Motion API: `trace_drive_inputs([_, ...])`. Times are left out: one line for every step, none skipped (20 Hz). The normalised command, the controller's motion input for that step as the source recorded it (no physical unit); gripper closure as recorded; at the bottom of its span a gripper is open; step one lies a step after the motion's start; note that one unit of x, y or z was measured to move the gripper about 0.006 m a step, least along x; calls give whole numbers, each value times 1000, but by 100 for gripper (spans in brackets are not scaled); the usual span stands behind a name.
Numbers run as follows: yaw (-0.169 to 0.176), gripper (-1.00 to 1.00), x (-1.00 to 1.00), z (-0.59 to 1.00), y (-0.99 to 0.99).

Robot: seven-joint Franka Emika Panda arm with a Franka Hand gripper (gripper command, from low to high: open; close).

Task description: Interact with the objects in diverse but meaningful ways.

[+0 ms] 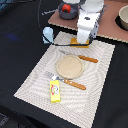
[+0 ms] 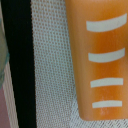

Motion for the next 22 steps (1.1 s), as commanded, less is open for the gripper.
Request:
trace_drive_inputs([0,-100,40,0,-54])
trace_drive_inputs([0,-100,14,0,-94])
trace_drive_inputs([0,-100,0,40,-126])
trace_drive_inputs([0,-100,0,103,-134])
trace_drive_inputs([0,-100,17,197,-149])
trace_drive_inputs([0,-100,0,214,-160])
trace_drive_inputs([0,-100,0,151,-160])
trace_drive_inputs([2,-100,-83,40,-91])
trace_drive_inputs([20,-100,-169,0,0])
trace_drive_inputs([39,-100,-229,-103,0])
trace_drive_inputs([44,-100,-280,-220,0])
trace_drive_inputs([50,-100,-331,-311,0])
trace_drive_inputs([57,-100,-386,-389,0])
trace_drive_inputs([78,-100,-506,-434,131])
trace_drive_inputs([95,-100,-551,-446,200])
trace_drive_inputs([102,-100,-583,-440,211])
trace_drive_inputs([103,-100,-611,-457,189])
trace_drive_inputs([103,-100,-666,-463,171])
trace_drive_inputs([103,-100,-680,-460,177])
trace_drive_inputs([99,-100,-669,-454,200])
trace_drive_inputs([93,-100,-611,-460,149])
trace_drive_inputs([81,-100,-517,-420,57])
